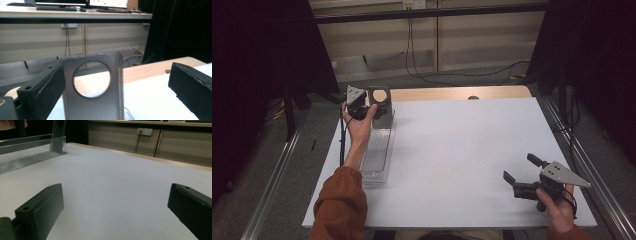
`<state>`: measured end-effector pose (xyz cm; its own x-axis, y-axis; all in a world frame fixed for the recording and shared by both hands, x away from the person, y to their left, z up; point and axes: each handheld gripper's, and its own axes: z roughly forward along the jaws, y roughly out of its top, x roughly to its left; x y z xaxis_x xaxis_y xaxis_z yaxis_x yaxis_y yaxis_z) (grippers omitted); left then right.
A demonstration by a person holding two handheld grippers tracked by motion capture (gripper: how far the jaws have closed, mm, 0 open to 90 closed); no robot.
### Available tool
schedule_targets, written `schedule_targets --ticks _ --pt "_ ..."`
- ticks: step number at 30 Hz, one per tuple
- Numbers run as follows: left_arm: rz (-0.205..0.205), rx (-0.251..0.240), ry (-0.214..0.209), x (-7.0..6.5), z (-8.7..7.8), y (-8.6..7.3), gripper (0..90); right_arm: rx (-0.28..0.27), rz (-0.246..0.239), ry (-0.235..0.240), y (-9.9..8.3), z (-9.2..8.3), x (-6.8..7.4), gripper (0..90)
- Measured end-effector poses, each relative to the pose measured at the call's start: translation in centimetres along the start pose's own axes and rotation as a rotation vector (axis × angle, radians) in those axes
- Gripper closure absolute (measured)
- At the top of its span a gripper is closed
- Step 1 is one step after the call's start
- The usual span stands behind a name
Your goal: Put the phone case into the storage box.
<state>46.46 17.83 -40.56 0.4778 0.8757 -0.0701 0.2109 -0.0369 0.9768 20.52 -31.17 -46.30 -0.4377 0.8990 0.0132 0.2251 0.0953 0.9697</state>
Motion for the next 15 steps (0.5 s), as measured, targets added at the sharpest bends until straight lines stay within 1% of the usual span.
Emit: schedule_targets --ticks 1,4,7,8,10,11,13,15 --pt "-0.002 -0.001 -0.014 -0.1 -0.1 -0.1 1.4 -0.001 0.002 0.0 0.0 0.0 0.0 0.0" --pt "-0.006 -0.011 -0.032 -0.4 -0.4 -0.2 1.4 0.0 0.003 -0.002 -0.1 0.0 -0.1 0.0" --pt "-0.006 -0.017 -0.038 -0.7 -0.8 -0.1 1.7 -0.002 0.01 -0.009 -0.1 0.1 -0.2 0.0" --pt "0.005 -0.019 -0.041 -0.7 -0.9 -0.1 2.0 -0.004 0.018 -0.014 -0.1 0.1 -0.2 0.0" --pt "0.005 -0.027 -0.046 -1.0 -1.1 -0.2 2.2 0.0 0.013 -0.017 -0.1 0.1 -0.3 0.0" --pt "0.011 -0.016 -0.043 -1.1 -1.3 -0.2 2.2 0.0 0.008 -0.013 -0.1 0.1 -0.4 0.0" --pt "0.008 -0.028 -0.071 -1.4 -1.5 -0.3 2.3 -0.002 0.014 -0.019 -0.1 0.1 -0.4 0.0" --pt "0.017 -0.029 -0.075 -1.6 -2.0 -0.3 2.3 -0.003 0.012 -0.017 0.0 0.1 -0.4 0.1"
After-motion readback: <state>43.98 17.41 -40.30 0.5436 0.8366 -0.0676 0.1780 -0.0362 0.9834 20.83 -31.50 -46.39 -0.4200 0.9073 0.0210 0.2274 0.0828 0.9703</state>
